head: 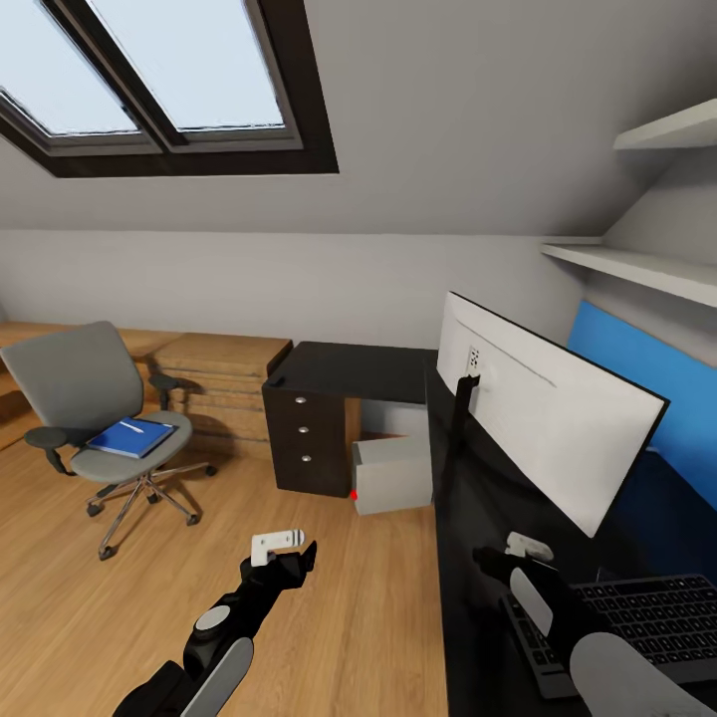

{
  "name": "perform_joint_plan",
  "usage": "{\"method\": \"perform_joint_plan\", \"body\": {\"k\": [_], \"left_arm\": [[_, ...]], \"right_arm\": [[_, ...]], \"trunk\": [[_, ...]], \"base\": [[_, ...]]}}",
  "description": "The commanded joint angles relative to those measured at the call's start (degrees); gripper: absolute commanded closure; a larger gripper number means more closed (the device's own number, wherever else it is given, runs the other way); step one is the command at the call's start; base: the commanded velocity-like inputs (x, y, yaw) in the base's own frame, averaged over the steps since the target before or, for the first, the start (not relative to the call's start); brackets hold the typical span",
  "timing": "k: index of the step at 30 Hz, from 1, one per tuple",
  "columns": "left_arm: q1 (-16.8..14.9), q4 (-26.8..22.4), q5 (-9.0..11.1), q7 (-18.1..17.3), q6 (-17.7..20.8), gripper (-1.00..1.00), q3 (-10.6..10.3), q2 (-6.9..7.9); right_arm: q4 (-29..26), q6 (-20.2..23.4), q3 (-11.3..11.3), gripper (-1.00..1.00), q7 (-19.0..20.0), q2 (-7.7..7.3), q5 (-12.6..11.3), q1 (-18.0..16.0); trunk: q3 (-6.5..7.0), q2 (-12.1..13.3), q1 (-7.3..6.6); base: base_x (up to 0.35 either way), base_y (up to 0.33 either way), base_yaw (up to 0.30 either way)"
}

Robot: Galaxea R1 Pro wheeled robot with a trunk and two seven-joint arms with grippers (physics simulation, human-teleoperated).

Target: In the bedroom, organize the workspace by keeping the computer under the desk, ensuring the monitor is on the desk, placing the keyboard on the desk next to the monitor, placing the mouse on the desk next to the keyboard, moving the folder from the swivel chair onto the desk next to the mouse, stacking the notebook on top of the folder with the pen on top of the notebook, and positioning the swivel chair next to the desk.

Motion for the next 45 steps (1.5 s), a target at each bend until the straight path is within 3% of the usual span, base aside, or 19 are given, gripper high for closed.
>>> {"method": "perform_joint_plan", "body": {"k": [1, 25, 33, 45], "left_arm": [[-0.1, -0.1, 0.4, 0.5, 0.1, -1.00, -0.2, 0.06], [-0.1, -0.1, 0.3, 0.5, 0.1, -1.00, -0.2, 0.06], [-0.1, -0.1, 0.4, 0.5, 0.1, -1.00, -0.2, 0.04], [-0.1, 0.0, 0.4, 0.5, 0.2, -1.00, -0.2, 0.07]], "right_arm": [[-0.1, 0.3, 0.4, -1.00, -0.5, -0.08, -0.7, 0.0], [-0.3, 1.0, 0.4, -1.00, -0.5, -0.15, -1.7, 0.0], [-0.3, 1.0, 0.4, -1.00, -0.5, -0.15, -1.7, 0.0], [-0.3, 1.0, 0.5, -1.00, -0.5, -0.15, -1.7, 0.0]], "trunk": [[-0.08, -0.1, 0.01], [-0.08, -0.1, 0.01], [-1.51, -3.3, 1.76], [-1.51, -3.3, 1.76]], "base": [[0.000, 0.000, 0.000], [0.000, 0.000, 0.000], [0.000, 0.000, 0.000], [0.000, 0.000, 0.000]]}}
